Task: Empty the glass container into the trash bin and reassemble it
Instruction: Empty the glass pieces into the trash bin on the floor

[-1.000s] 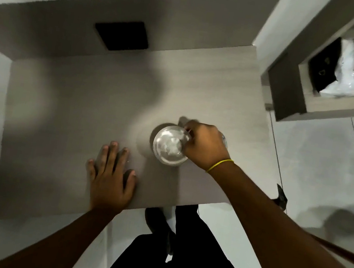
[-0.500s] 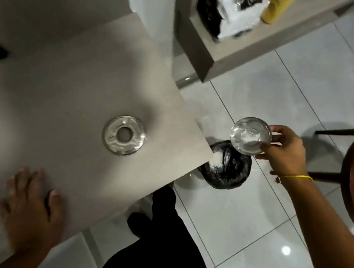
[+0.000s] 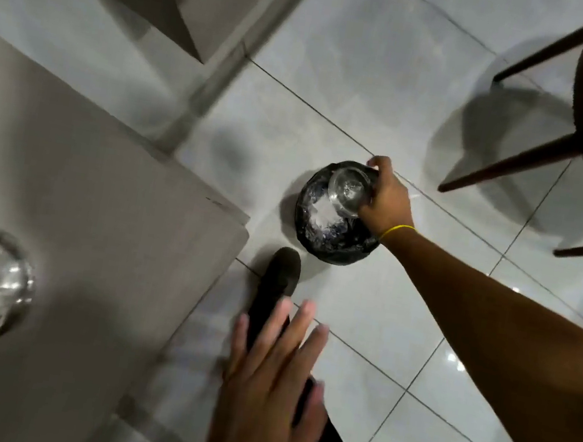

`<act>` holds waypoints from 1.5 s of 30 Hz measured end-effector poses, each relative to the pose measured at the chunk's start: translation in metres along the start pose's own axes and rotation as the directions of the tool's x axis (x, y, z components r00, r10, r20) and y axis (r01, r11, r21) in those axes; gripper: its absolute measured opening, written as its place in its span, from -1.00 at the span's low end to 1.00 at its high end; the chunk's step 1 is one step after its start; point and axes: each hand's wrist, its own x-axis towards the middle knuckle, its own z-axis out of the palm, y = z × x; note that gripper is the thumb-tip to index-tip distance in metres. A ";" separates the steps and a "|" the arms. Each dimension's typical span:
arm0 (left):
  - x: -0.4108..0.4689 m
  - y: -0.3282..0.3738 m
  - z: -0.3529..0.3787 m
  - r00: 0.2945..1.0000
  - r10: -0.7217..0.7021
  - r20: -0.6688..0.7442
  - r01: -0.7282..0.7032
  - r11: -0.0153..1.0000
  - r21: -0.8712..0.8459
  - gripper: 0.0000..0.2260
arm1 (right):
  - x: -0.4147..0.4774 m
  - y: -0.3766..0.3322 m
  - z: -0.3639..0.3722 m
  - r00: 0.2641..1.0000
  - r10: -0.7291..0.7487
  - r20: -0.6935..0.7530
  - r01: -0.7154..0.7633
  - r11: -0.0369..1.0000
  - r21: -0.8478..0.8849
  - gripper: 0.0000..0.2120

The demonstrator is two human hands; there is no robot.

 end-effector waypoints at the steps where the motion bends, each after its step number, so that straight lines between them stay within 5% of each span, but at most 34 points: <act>1: 0.017 0.001 0.022 0.997 -0.075 0.033 0.075 0.997 0.010 -0.48 | 0.004 0.007 0.010 0.999 -0.037 0.022 0.038 0.998 -0.045 -0.32; 5: 0.067 -0.064 0.138 0.960 -0.193 0.204 0.179 0.980 0.085 -0.35 | 0.032 0.047 0.049 0.960 -0.264 0.089 0.278 0.922 -0.270 -0.15; 7: 0.102 -0.107 0.176 0.938 -0.308 0.158 0.287 0.947 0.142 -0.31 | 0.044 0.069 0.065 0.922 -0.371 0.114 0.386 0.845 -0.371 -0.08; 11: 0.145 -0.147 0.208 0.917 -0.368 0.154 0.322 0.911 0.259 -0.28 | 0.059 0.094 0.078 0.883 -0.435 0.178 0.463 0.741 -0.486 -0.22; 14: 0.159 -0.163 0.209 0.923 -0.345 0.170 0.282 0.908 0.310 -0.31 | 0.065 0.104 0.081 0.869 -0.443 0.223 0.492 0.718 -0.493 -0.45; 27: 0.153 -0.169 0.210 0.911 -0.337 0.237 0.241 0.902 0.357 -0.25 | 0.063 0.114 0.086 0.789 -0.541 0.290 0.596 0.560 -0.576 -0.11; 37: 0.142 -0.179 0.212 0.910 -0.325 0.256 0.218 0.903 0.371 -0.20 | 0.070 0.113 0.077 0.641 -0.642 0.421 0.717 0.303 -0.628 -0.32; 45: 0.144 -0.177 0.214 0.915 -0.317 0.248 0.213 0.904 0.370 -0.18 | 0.067 0.113 0.079 0.611 -0.675 0.414 0.730 0.277 -0.625 -0.37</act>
